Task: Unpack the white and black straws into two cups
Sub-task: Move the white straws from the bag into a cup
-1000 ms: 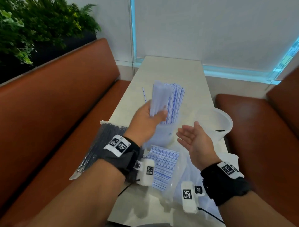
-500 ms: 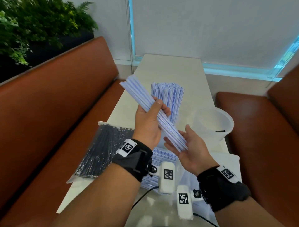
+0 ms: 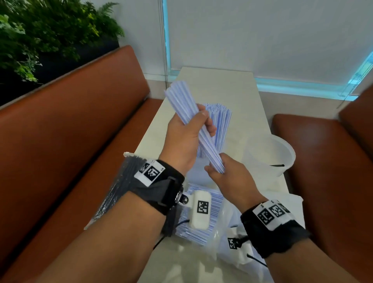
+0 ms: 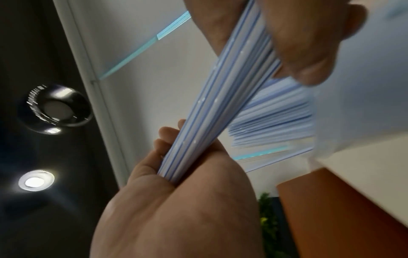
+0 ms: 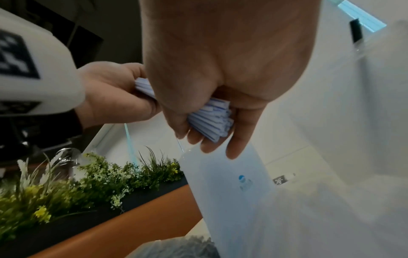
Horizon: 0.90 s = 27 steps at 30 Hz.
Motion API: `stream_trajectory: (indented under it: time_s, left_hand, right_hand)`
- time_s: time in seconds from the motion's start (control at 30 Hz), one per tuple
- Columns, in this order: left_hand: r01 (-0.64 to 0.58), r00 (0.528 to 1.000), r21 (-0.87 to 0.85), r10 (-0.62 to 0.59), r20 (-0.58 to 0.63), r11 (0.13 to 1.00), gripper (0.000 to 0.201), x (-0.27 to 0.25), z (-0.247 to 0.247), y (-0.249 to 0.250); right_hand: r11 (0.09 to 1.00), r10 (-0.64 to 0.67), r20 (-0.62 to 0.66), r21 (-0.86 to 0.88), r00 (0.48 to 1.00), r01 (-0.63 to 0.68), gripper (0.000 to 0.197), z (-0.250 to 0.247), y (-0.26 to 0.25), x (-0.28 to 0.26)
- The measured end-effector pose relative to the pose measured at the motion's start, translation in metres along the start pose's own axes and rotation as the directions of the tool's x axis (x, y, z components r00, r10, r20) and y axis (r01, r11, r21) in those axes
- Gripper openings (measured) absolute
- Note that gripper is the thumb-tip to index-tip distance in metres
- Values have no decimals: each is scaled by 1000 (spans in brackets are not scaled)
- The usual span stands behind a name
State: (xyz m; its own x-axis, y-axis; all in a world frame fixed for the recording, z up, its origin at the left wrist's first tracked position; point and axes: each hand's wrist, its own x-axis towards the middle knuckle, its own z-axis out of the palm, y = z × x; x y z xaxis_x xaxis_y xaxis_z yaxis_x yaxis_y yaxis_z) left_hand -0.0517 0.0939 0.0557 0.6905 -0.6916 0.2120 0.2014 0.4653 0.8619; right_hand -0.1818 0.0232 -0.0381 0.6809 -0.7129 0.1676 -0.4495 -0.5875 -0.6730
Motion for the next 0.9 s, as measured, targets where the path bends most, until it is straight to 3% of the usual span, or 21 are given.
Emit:
stream_trajectory:
  time_s: [0.07,0.13,0.2,0.3,0.4,0.5,0.6,0.67,0.7,0.77,0.83,0.9]
  left_hand:
    - [-116,993,60,116,0,991,12,12,5,22]
    - [-251,965,13,251,-78,968,13,30,4,47]
    - [-339,933,-58,327,-153,939,13,43,3,64]
    - [-374,912,123,388,-132,919,12,40,3,52]
    - [-304,928,368,360,-94,879,3,35,-9,22]
    - [-204,938,574,327,-118,793,10,45,-30,-5]
    - [-138,965,795,261,-27,591,20,55,-38,-30]
    - [-50,994,898,113,1,437,13,57,-38,-46]
    - [-28,999,916,53,8,401,16,58,-40,-52]
    - [-32,999,888,23,24,458,45,60,-44,-58]
    - [-40,997,792,71,-4,609,81,63,-45,-52]
    - [-96,989,750,150,-5,655,101,70,-41,-42]
  right_hand:
    - [997,-44,-68,-69,997,39,22,-3,0,3]
    - [988,-63,-101,-145,993,48,43,-5,5,9]
    - [976,-43,-44,-213,998,33,51,-5,8,17]
    - [953,-54,125,-291,991,88,34,0,7,30]
    - [944,-94,214,-292,972,156,22,7,8,38]
    - [938,-118,237,-293,964,187,20,9,11,42]
    - [940,-136,238,-277,962,202,19,10,13,44]
    - [936,-148,240,-279,959,214,19,9,14,44]
    - [935,-152,241,-278,958,218,19,9,14,44]
    - [934,-159,251,-275,955,228,20,8,14,44]
    - [936,-159,259,-267,953,228,19,8,13,44]
    - [942,-147,259,-256,955,215,17,8,13,45]
